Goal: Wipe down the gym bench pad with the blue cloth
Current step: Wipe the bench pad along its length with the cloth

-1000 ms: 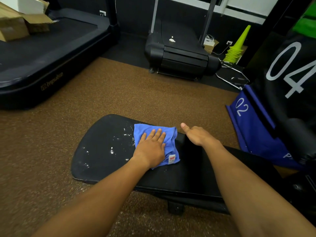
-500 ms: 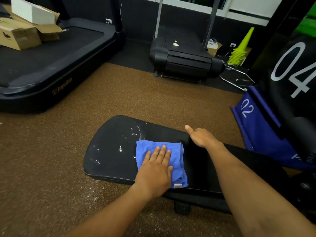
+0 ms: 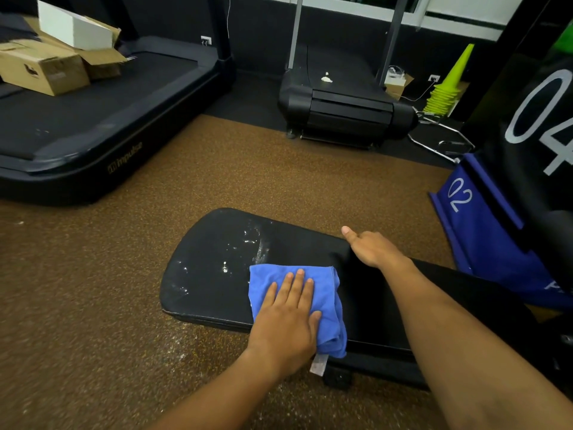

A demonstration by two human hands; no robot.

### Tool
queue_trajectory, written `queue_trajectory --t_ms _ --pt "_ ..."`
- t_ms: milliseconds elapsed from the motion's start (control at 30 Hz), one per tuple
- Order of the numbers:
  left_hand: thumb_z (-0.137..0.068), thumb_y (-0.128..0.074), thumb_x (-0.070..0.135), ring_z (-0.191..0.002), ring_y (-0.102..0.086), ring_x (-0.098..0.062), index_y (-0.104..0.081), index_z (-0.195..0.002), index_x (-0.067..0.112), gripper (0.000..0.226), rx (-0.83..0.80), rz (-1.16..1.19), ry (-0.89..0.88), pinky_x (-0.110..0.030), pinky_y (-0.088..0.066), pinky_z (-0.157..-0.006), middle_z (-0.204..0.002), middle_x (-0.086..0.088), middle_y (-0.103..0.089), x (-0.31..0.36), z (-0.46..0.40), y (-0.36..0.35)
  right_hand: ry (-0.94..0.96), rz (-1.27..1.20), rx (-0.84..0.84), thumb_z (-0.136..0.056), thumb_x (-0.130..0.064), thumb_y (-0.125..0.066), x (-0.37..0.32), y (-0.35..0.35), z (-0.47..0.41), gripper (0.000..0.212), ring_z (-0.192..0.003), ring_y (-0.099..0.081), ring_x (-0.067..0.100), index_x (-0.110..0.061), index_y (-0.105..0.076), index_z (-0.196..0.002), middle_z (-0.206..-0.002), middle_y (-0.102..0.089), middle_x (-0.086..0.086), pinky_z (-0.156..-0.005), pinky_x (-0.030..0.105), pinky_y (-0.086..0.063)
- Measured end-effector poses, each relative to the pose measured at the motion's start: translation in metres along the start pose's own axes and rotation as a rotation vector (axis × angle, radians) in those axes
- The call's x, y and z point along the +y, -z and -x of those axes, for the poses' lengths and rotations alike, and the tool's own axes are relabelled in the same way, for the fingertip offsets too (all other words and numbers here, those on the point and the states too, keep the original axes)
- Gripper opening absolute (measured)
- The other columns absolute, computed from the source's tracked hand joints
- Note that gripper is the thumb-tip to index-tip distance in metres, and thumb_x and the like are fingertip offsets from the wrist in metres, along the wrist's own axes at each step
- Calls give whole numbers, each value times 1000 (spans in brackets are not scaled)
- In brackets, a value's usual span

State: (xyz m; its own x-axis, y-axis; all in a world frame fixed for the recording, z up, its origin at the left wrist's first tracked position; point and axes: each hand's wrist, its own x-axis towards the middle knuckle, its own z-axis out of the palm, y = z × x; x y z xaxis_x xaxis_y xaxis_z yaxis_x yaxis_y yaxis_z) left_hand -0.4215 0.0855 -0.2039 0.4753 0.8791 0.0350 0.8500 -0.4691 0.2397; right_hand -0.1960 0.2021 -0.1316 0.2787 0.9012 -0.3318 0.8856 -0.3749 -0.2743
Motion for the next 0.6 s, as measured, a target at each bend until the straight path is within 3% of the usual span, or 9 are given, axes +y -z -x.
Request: queue_trajectory --t_ms 33,133,233,300,433,600 --pt "-101 -11 48 -155 -14 -25 -22 -158 12 68 11 -5 9 -45 -2 -120 -167 -7 -13 1 -4 1 6 -1 1 -96 -70 -20 1 0 0 84 -140 -39 34 -5 -47 -143 -152 -41 18 -111 44 -30" --pt "-90 9 51 -156 6 -21 -4 -161 15 80 -40 9 17 -42 10 -120 -169 -4 6 1 -15 3 13 -2 7 -97 -69 -20 3 -2 0 84 -138 -41 35 -4 -49 -141 -150 -44 20 -109 44 -32" --pt "-83 16 52 -156 9 -18 0 -161 16 87 -48 5 28 -44 7 -123 -169 -2 8 -1 -24 5 22 9 18 -97 -68 -20 3 -3 1 83 -136 -43 36 -3 -52 -138 -147 -46 20 -108 43 -34" --pt "-86 13 52 -155 9 -17 0 -161 17 84 -65 21 45 -44 6 -123 -169 -1 9 -5 -35 6 21 7 19 -97 -68 -20 2 -5 3 83 -136 -43 35 -3 -52 -138 -147 -47 20 -107 42 -34" --pt "-106 -11 44 -155 11 -16 2 -161 17 63 -107 26 65 -44 5 -123 -169 0 10 -15 -70 12 8 -8 26 -97 -67 -22 1 -7 4 82 -134 -45 35 -3 -54 -136 -146 -48 19 -106 42 -35" --pt "-106 -12 44 -155 9 -17 1 -161 16 63 -107 47 82 -45 4 -124 -170 0 7 -25 -110 12 -5 -6 36 -96 -69 -24 0 -6 3 81 -132 -47 34 -6 -57 -134 -144 -50 18 -107 42 -36"
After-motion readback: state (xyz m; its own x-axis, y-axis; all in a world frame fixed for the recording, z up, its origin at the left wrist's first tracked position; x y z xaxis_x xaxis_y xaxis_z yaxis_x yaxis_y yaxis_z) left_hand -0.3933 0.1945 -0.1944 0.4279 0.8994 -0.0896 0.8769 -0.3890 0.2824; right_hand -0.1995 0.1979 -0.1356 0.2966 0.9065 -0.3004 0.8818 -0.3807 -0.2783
